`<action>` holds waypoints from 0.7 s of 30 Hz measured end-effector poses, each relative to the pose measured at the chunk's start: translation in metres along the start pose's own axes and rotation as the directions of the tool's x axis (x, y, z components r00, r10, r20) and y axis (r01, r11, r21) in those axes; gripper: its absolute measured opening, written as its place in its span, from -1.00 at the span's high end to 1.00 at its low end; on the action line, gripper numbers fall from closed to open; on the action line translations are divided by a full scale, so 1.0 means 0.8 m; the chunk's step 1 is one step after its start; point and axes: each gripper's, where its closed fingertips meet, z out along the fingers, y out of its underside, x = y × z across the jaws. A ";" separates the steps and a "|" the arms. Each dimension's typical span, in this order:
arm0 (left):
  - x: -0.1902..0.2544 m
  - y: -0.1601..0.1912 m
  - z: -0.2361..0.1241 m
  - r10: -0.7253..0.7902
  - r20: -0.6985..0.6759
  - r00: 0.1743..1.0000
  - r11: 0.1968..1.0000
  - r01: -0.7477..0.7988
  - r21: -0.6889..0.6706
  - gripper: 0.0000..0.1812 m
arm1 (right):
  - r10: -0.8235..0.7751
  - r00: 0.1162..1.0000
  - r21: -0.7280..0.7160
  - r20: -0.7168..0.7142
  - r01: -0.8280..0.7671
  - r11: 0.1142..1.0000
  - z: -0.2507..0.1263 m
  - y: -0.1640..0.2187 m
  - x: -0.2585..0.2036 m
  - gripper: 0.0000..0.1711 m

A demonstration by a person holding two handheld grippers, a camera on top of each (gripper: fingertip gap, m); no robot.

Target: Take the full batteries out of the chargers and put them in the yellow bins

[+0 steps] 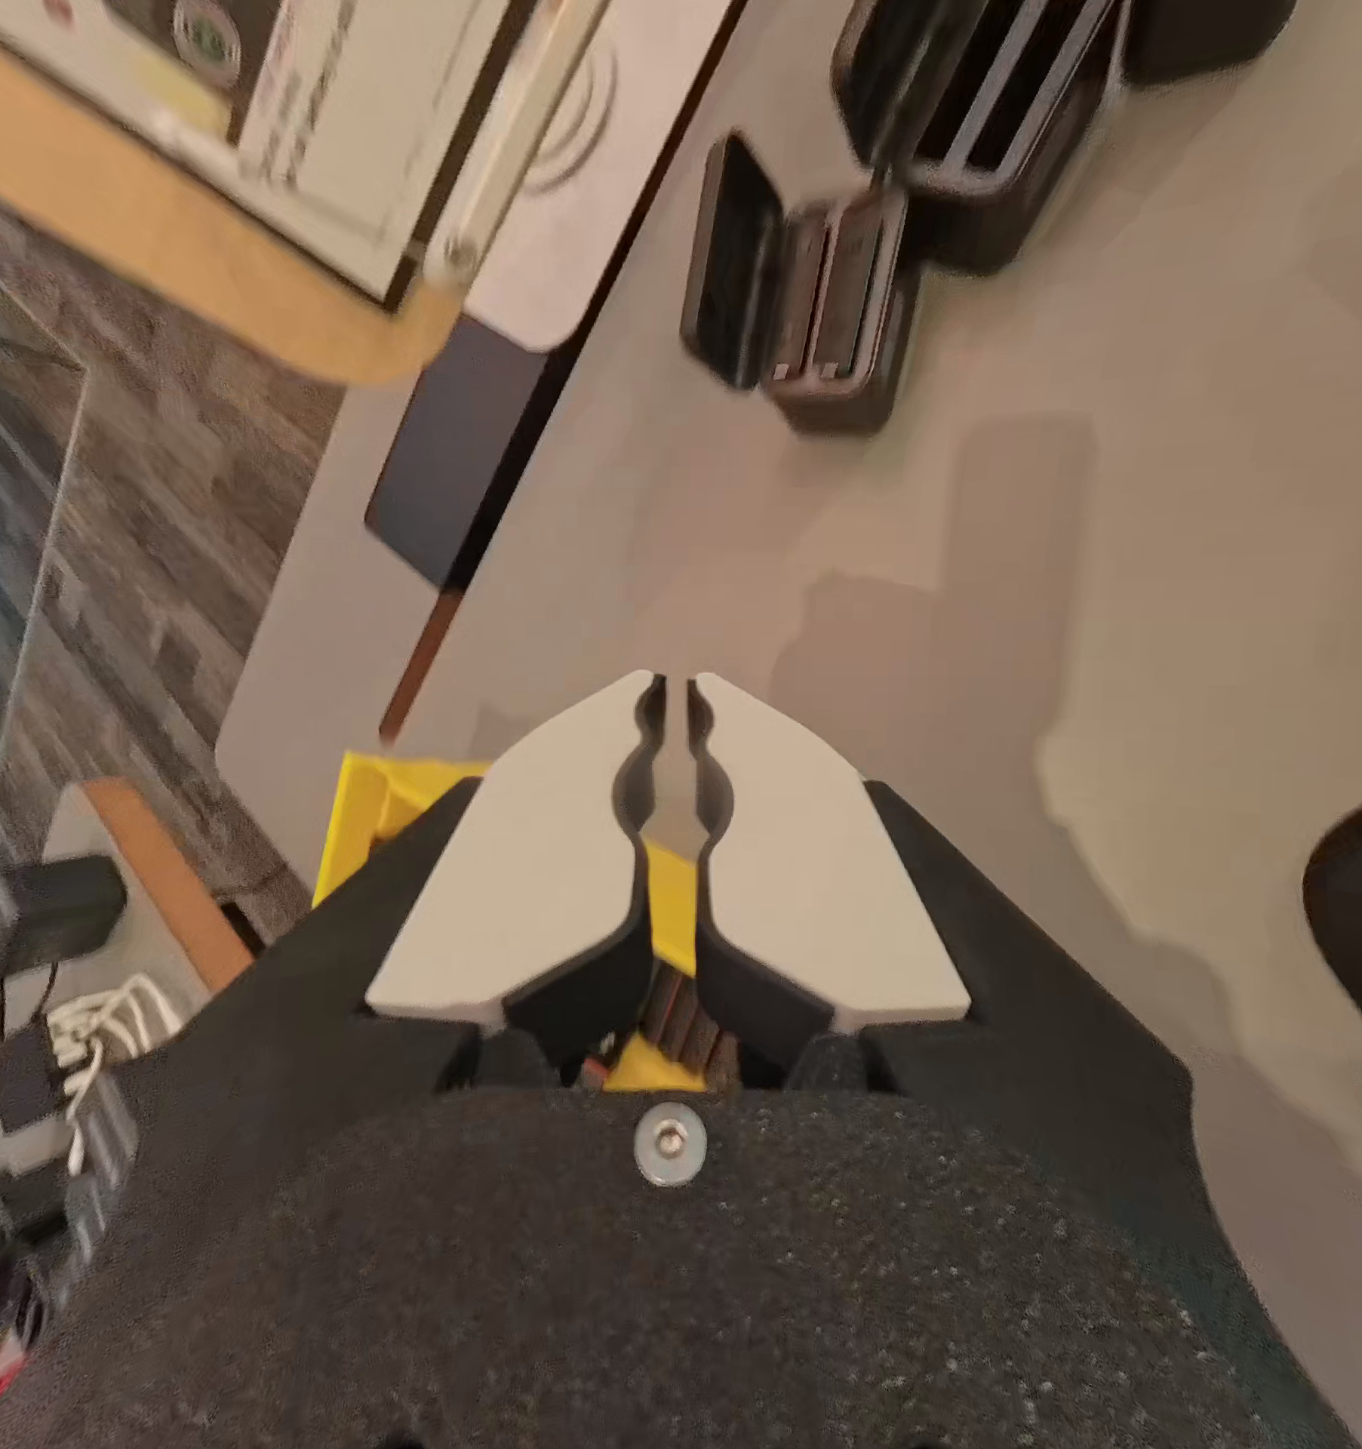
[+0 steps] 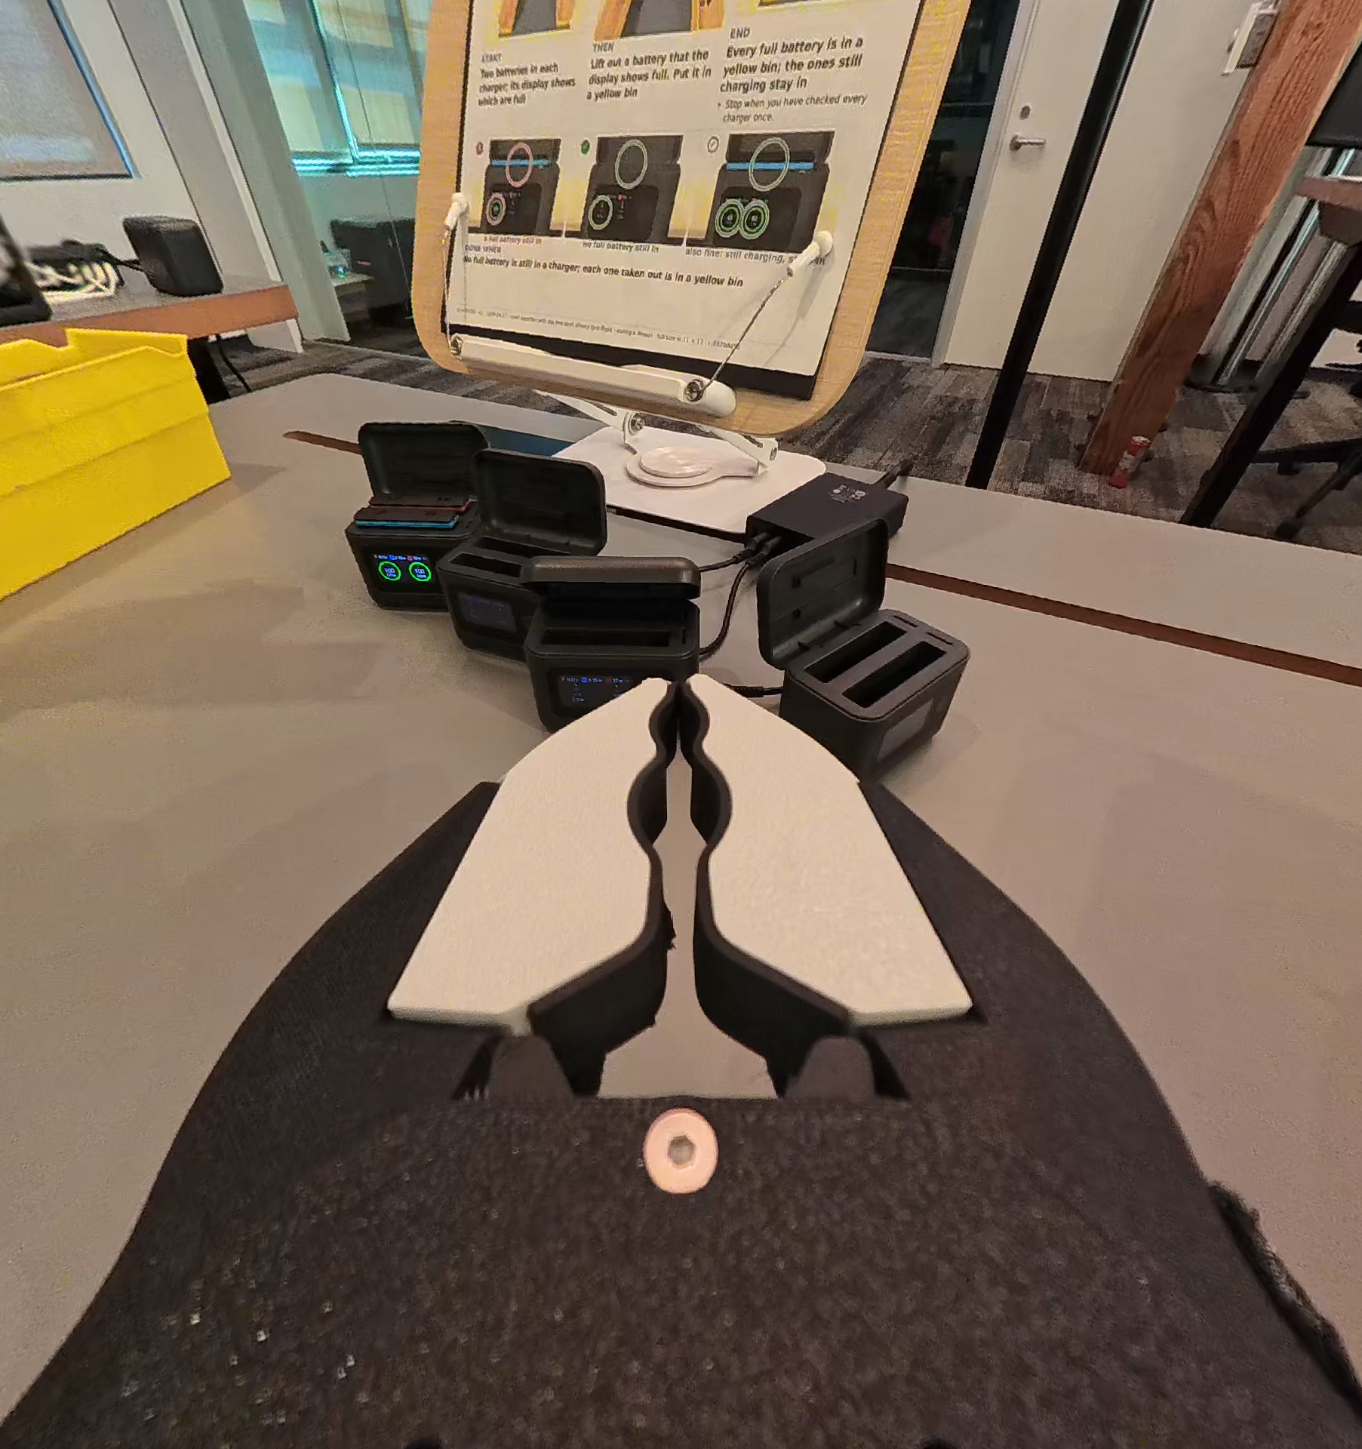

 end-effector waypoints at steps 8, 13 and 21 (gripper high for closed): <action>-0.026 0.150 -0.036 -0.110 -0.027 0.994 0.958 0.099 -0.270 0.60 | -0.014 1.000 -0.008 0.025 0.014 1.000 0.003 0.002 -0.009 1.00; -0.042 0.218 -0.024 -0.015 -0.046 0.999 0.909 -0.006 -0.417 0.42 | -0.031 0.999 -0.012 0.044 0.032 0.999 0.005 0.006 -0.015 1.00; -0.060 0.243 0.009 0.077 -0.111 0.991 0.842 -0.124 -0.525 0.35 | -0.066 0.996 -0.040 0.060 0.068 0.997 0.012 0.018 -0.019 1.00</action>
